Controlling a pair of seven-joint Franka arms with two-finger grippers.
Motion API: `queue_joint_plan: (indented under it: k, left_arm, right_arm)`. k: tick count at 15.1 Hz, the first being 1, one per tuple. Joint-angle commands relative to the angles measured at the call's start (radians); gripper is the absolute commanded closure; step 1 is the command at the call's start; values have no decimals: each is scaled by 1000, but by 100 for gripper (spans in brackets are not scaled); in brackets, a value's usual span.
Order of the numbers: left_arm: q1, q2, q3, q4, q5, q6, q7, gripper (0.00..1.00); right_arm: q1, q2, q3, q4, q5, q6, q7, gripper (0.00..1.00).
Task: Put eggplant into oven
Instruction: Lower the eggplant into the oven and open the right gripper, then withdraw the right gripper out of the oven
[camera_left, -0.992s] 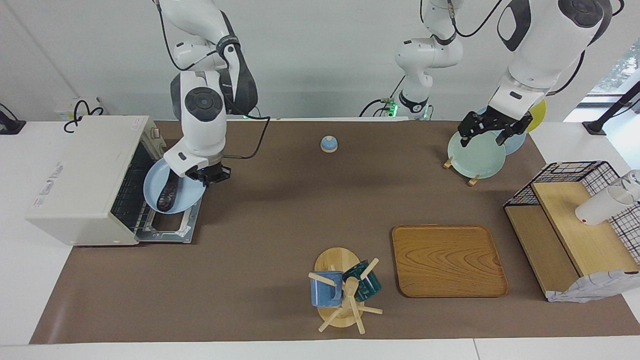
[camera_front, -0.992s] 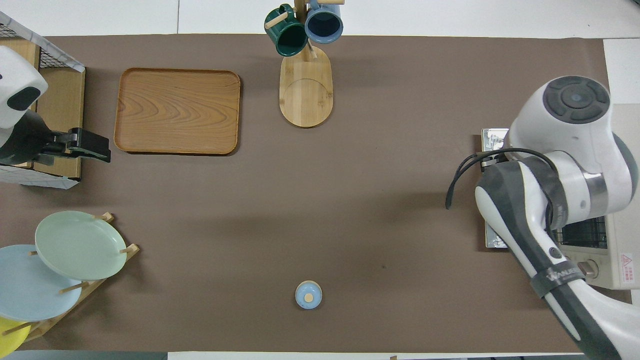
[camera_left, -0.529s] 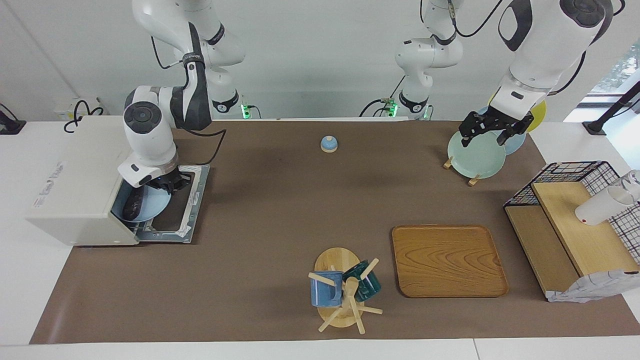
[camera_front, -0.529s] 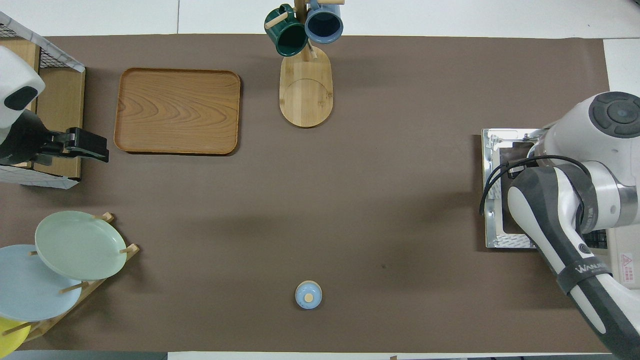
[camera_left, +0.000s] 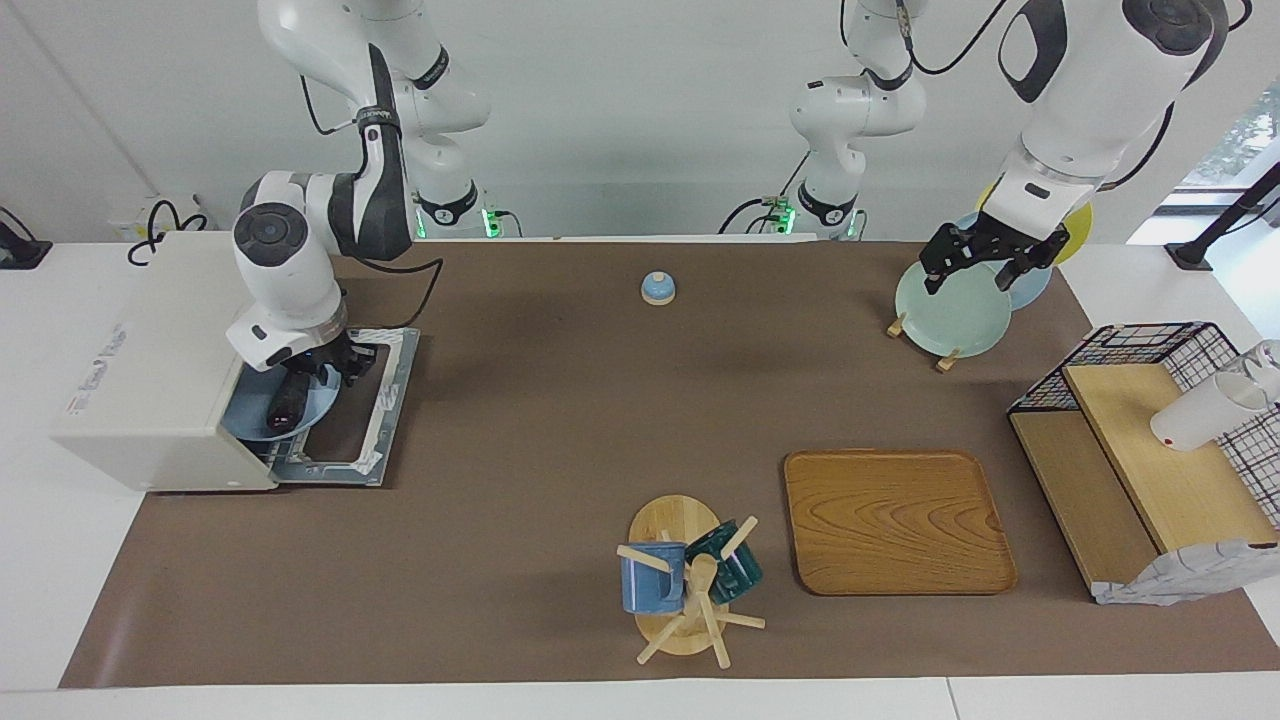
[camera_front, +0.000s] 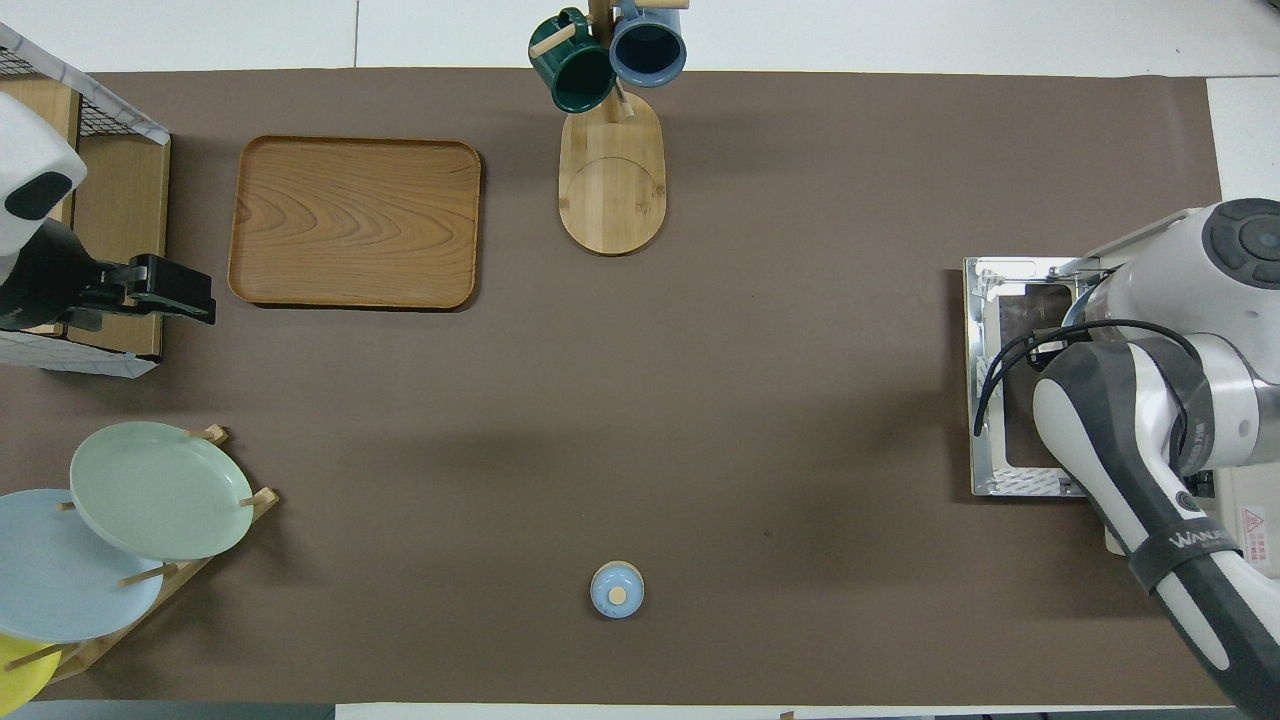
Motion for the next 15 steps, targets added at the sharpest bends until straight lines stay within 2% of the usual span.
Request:
queue_joint_plan:
  k: [1,2,3,4,6,8,11,15]
  left_arm:
    - [-7,-12,10,-4,-14,-8,-3,0]
    - [-7,-12,10,-4,-14,-8,-3,0]
    - [-7,-12,10,-4,-14,-8,-3,0]
    - [-7,-12,10,-4,-14,-8,-3,0]
    - [-7,-12,10,-4,-14,-8,-3,0]
    - [-7,-12,10,-4,-14,-8,-3,0]
    - [-7,-13,10,-4,-14,-8,-3,0]
    - [-7,-13,10,-4,-14,-8,-3,0]
  right_arm:
    - [59,-4,17,94,83,-101,7,62]
    - [83,5,17,118,96,-107,25,63]
    - [105,7,17,119,99,-92,56,69]
    - [128,7,17,102,102,-57,100,83]
    - [130,-3,17,23,102,44,124,100]
    - [127,-1,17,-45,103,127,140,100]
    - [128,54,17,-62,102,164,197,100]
    - [84,82,15,-93,102,215,190,100]
